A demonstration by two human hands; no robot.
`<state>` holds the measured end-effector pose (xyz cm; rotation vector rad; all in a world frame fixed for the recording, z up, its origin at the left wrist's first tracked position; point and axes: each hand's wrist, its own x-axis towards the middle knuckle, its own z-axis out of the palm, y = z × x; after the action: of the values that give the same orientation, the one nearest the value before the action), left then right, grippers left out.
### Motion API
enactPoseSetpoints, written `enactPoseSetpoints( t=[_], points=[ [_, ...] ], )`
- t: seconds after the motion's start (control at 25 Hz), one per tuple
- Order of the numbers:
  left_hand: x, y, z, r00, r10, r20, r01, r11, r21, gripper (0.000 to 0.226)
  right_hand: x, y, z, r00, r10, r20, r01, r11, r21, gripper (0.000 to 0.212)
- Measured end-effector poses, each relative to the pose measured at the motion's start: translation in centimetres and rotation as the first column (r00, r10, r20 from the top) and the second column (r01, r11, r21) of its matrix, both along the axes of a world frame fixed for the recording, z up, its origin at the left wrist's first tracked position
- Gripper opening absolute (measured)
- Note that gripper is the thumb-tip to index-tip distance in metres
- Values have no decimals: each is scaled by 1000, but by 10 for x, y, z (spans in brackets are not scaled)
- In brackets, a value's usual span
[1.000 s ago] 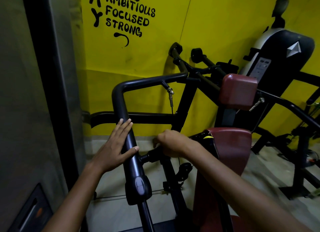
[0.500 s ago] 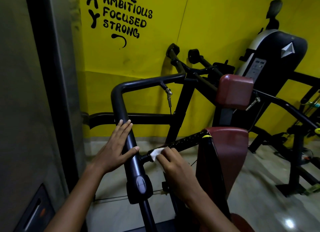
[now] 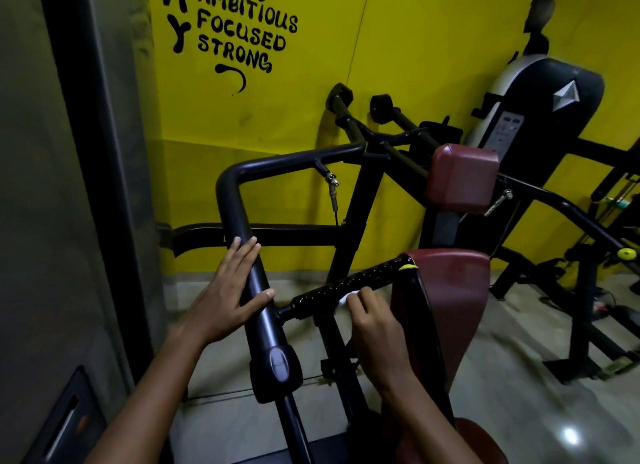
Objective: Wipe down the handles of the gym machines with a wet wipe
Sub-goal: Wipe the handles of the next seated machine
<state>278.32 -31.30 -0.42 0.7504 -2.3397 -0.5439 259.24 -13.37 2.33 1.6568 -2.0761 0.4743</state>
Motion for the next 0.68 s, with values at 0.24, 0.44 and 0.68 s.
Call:
enactPoseSetpoints(
  t=[0.24, 0.44, 0.68],
  points=[
    [0, 2, 1, 1000, 2, 4, -2, 1000, 4, 93, 3, -3, -4, 983, -177, 48, 180, 981, -77, 35],
    [1, 2, 1, 1000, 4, 6, -4, 1000, 4, 94, 13, -1, -11, 962, -198, 188, 225, 964, -140, 43],
    [0, 1, 1, 1000, 3, 8, -3, 1000, -3, 92, 14, -5, -18, 923, -194, 332, 264, 948, -179, 78]
  ],
)
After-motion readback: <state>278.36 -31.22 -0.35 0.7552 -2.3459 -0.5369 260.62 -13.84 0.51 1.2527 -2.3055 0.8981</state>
